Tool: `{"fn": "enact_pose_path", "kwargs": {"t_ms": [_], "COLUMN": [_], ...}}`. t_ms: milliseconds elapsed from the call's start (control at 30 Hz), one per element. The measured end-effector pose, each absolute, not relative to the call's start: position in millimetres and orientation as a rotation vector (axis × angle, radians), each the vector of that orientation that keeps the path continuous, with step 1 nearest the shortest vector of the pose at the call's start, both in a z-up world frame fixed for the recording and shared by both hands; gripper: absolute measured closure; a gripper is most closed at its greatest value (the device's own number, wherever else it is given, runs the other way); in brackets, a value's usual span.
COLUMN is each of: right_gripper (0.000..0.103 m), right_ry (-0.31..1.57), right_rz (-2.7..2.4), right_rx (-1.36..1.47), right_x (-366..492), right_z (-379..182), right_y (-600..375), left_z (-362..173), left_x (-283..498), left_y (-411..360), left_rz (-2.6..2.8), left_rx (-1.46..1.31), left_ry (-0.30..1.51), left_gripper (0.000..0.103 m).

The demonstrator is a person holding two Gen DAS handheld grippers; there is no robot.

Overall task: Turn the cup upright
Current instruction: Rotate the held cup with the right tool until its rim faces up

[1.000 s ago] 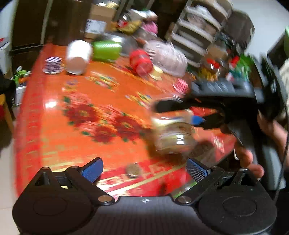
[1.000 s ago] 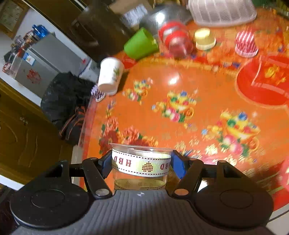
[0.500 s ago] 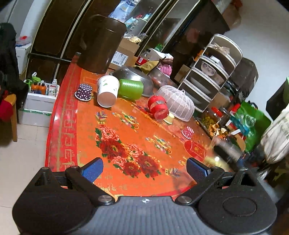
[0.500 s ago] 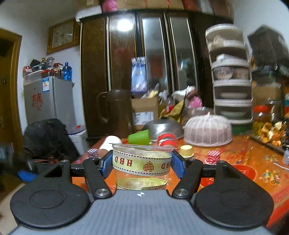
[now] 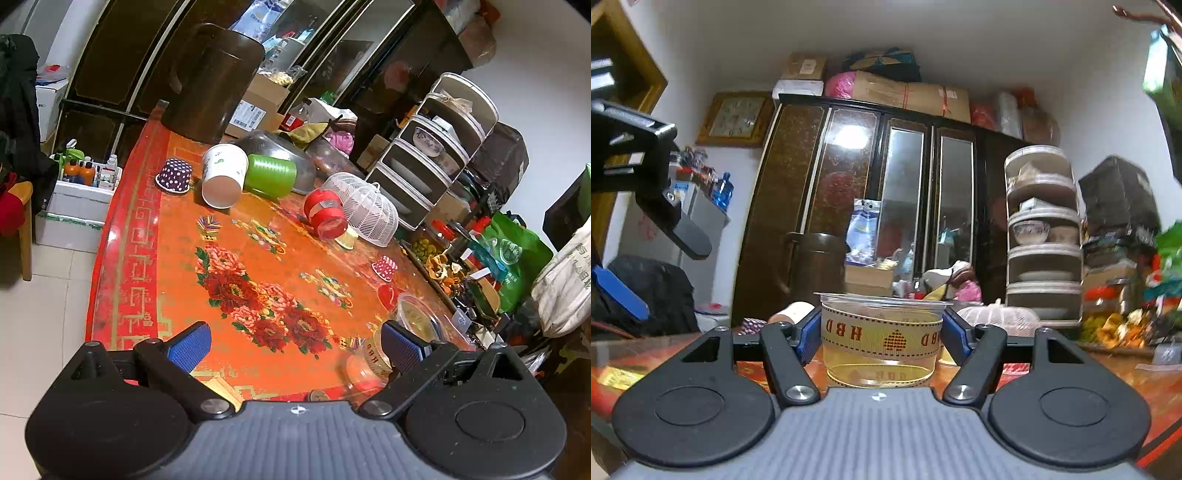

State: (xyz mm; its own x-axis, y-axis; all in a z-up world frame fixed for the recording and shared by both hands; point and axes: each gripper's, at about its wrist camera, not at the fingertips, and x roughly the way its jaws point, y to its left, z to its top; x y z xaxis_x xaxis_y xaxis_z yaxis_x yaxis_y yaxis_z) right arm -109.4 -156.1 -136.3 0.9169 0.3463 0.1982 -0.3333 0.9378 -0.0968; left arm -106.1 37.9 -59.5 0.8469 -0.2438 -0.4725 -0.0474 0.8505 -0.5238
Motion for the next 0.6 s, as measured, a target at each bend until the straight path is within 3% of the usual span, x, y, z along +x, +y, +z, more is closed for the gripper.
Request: {"fn": "enact_pose_path", "kwargs": {"t_ms": [200, 533, 600], "right_gripper": [0.033, 0.001, 0.001], "right_ry": [-0.166, -0.109, -0.064], "right_rz": [0.362, 0.39, 0.405], "right_rx": [-0.056, -0.096, -0.106], "right_x": [-98.1, -107.8, -111.9], "right_z": [-136.4, -141.1, -133.8], "right_y": [-155.0, -150.3, -156.4], "left_z": [-63.4, -68.5, -68.5], "left_x": [-104.9, -101.9, -102.0], "left_y": [41.7, 37.3, 32.7], "left_rz": [-0.099, -0.084, -0.076], "left_rx": [-0.56, -0.528, -0.478], "left_ry": [0.566, 0.574, 0.549], "left_gripper": [0.003, 0.003, 0.002]}}
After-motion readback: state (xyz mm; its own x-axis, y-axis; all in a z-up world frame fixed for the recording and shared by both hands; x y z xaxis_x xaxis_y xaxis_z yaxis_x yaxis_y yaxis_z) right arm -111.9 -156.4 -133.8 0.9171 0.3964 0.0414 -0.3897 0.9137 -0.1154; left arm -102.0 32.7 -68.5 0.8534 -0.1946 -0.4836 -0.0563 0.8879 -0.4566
